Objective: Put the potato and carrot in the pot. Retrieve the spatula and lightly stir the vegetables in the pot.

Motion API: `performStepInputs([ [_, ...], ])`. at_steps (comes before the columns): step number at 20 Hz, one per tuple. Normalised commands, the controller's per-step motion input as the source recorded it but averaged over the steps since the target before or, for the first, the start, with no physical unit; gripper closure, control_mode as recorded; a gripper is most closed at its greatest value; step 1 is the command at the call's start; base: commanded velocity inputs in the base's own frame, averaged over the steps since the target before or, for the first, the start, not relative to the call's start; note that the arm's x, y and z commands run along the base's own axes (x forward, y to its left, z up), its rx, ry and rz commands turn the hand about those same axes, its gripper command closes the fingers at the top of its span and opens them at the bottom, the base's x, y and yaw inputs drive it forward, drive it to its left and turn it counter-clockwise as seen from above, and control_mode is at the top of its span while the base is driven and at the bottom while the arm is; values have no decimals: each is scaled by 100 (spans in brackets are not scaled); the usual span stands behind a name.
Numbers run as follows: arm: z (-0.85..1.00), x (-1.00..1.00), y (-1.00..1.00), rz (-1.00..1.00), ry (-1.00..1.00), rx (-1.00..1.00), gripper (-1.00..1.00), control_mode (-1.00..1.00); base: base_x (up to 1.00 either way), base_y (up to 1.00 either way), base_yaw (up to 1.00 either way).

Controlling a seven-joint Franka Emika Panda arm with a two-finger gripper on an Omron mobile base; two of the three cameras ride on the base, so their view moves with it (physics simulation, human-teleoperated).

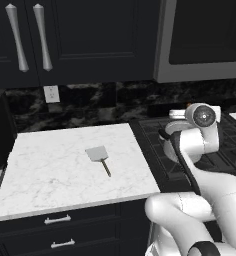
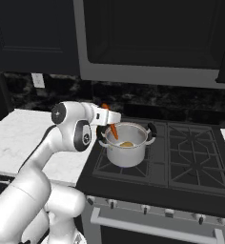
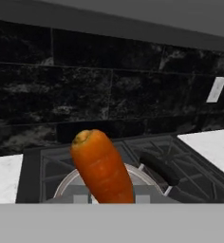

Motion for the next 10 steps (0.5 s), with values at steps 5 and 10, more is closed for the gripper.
performStepInputs([
  [5, -25, 44, -23, 0, 10, 0, 100, -100, 0, 0, 0],
  [10, -38, 24, -27, 0, 10, 0, 100, -100, 0, 0, 0],
])
